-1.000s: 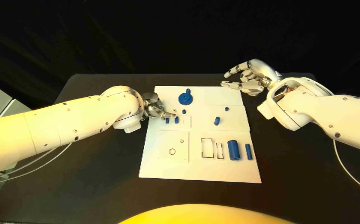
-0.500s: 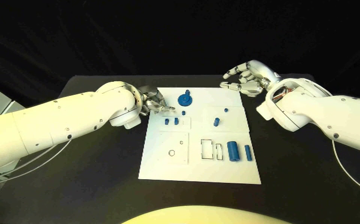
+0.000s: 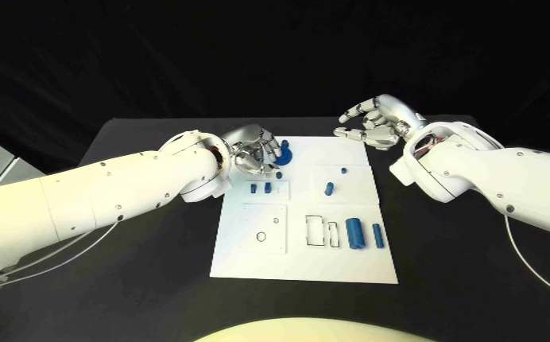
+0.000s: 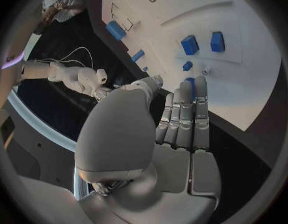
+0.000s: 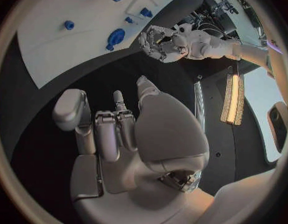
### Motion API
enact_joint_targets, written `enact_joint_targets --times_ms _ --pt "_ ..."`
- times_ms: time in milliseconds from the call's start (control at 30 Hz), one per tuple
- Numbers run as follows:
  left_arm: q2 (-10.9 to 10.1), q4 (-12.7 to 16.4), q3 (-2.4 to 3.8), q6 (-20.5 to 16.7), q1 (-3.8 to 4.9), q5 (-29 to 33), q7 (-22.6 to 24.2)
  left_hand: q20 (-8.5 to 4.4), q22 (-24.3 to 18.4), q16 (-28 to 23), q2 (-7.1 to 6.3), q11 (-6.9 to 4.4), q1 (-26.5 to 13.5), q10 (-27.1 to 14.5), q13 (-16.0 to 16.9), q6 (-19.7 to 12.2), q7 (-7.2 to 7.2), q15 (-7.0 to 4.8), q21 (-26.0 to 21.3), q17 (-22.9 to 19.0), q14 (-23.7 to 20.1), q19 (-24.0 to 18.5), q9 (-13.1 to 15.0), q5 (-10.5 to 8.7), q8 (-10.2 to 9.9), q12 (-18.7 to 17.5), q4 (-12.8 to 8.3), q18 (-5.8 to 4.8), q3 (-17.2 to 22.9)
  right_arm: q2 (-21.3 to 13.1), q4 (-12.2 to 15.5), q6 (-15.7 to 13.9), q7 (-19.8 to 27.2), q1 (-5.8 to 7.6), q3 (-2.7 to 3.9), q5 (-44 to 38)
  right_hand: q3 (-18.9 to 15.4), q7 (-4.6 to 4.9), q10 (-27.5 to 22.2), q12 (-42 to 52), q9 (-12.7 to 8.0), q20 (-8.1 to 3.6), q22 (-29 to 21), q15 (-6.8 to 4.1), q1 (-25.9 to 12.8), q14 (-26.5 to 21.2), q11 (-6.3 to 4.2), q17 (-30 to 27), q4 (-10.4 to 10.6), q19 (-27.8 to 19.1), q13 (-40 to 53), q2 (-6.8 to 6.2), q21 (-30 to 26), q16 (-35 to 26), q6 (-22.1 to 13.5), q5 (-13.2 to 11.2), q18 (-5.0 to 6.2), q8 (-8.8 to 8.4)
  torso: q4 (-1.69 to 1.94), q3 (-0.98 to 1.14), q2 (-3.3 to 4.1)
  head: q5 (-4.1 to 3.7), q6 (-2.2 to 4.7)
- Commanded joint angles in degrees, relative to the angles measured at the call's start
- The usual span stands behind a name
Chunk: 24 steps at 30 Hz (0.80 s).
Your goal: Assemble the parts on the task board
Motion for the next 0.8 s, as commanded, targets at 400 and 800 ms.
enact_joint_targets --times_ms 400,800 --pt "4.42 -5.60 -1.07 1.78 -0.14 -15.72 3.44 -0.13 3.99 8.68 -0.50 -0.20 0.81 0.35 -4.35 3.24 -0.90 -0.44 5.36 -0.23 3.36 2.40 -5.92 0.02 -0.46 -1.25 -0.14 0.78 -1.85 0.18 -0.02 0.17 0.70 -0.05 0.01 -0.27 -0.42 -0.01 1.39 -0.18 0.02 0.11 0.08 0.09 -0.11 4.14 0.35 7.55 -0.10 -0.23 10.53 0.46 -0.08 -0.28 -0.40 0.31 0.28 -0.14 -0.14 0.05 0.08 0.02 0.20" --pt "7.26 -9.36 -1.33 5.84 -0.14 -17.91 2.15 -0.17 7.07 13.07 -1.14 -0.36 -0.10 1.29 -5.65 5.72 -0.83 -0.54 8.89 -0.71 4.37 2.69 -8.29 -0.16 -1.49 -1.04 0.18 0.67 -0.86 0.37 -0.05 0.18 0.75 -0.05 0.01 -0.27 -0.42 -0.01 1.33 -0.25 0.02 0.11 -0.02 0.09 -0.10 4.11 0.34 7.44 -0.11 -0.28 10.47 0.48 -0.25 -0.33 -0.38 0.32 0.31 -0.13 -0.06 -0.02 0.07 -0.03 0.11"
